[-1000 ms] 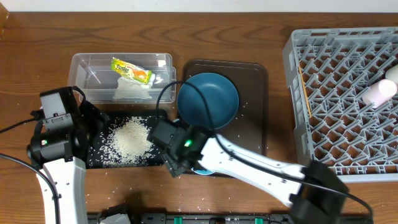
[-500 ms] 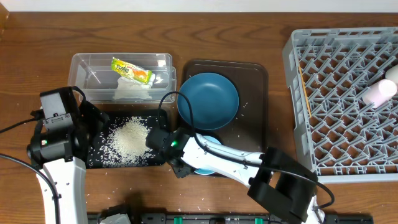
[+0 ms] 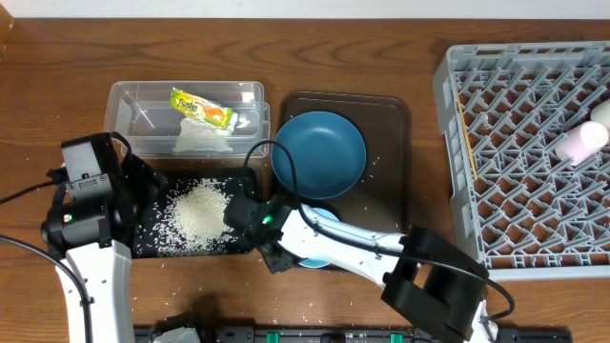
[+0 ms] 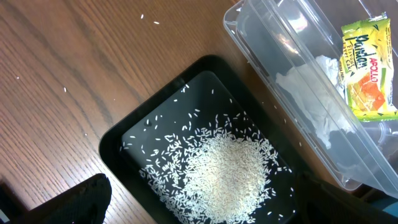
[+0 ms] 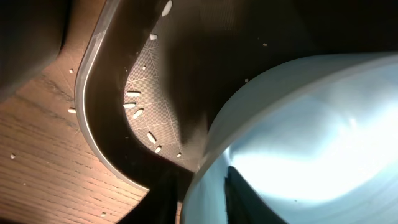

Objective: Sort waste into correct bins and load items into the dishwasher rack
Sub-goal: 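Lower the right gripper and grasp the light-blue bowl rim, then carry the bowl right and lower it into the dish rack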

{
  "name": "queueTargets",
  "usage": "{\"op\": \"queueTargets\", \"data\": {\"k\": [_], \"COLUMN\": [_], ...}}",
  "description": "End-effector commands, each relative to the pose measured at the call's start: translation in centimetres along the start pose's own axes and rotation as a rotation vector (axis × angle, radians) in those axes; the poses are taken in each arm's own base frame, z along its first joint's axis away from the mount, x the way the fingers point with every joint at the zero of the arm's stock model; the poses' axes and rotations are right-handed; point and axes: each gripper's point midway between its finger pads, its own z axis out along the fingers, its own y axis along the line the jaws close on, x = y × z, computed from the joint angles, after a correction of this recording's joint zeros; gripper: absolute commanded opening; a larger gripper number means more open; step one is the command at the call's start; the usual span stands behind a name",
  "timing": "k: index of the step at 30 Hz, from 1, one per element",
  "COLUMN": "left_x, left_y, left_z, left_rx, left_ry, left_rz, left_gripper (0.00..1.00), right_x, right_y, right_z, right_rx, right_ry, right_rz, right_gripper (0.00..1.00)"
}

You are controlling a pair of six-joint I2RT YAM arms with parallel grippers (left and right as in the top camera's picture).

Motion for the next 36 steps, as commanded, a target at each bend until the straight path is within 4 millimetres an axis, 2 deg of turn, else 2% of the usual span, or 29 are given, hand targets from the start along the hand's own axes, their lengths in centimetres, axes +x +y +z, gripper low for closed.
{"op": "queueTargets", "data": {"k": [1, 4, 11, 14, 17, 23, 25, 28, 31, 33, 36], "left_x": [-0.3, -0.3, -0.3, -0.3, -0.3, -0.3, -0.3, -0.3, -0.3, -0.3, -0.3], "left_y": [0.3, 0.3, 0.3, 0.3, 0.3, 0.3, 0.3, 0.3, 0.3, 0.3, 0.3], "left_z": [-0.1, -0.1, -0.1, -0.1, -0.1, -0.1, -0.1, -0.1, -0.1, -0.1, -0.1], "left_rx": [-0.016, -0.016, -0.016, -0.016, -0.016, -0.016, -0.016, -0.016, -0.016, -0.016, -0.016], "left_ry": [-0.009, -0.009, -0.009, -0.008, -0.009, -0.008, -0.009, -0.008, -0.009, -0.009, -0.008], "left_rz": [-0.001, -0.001, -0.001, -0.001, -0.001, -0.001, -0.001, -0.001, -0.001, -0.001, -0.001], "left_gripper": [0.96, 0.96, 0.96, 0.96, 0.96, 0.96, 0.96, 0.96, 0.96, 0.96, 0.96], "right_x": [-0.1, 0.0, -0.1, -0.2, -0.7, -3.4, -4.0, -4.4, -4.1, -3.2, -1.3], "right_y": [0.3, 0.3, 0.5, 0.4, -0.5, -7.9, -10.9, -16.7, -22.3, -26.7, -32.0], "right_z": [-1.2, -1.2, -1.7, -3.2, -5.8, -13.5, -16.4, -20.5, -23.7, -25.3, -25.9], "right_rx": [-0.022, -0.022, -0.037, -0.047, -0.032, 0.091, 0.072, 0.05, 0.042, 0.075, 0.131], "right_ry": [-0.023, -0.022, -0.017, -0.017, -0.038, -0.214, -0.277, -0.387, -0.482, -0.53, -0.533], "right_rz": [0.003, 0.002, 0.005, 0.012, 0.005, 0.132, 0.179, 0.292, 0.398, 0.466, 0.557], "right_gripper": [0.16, 0.03, 0.01, 0.01, 0.01, 0.01, 0.01, 0.01, 0.01, 0.01, 0.01]}}
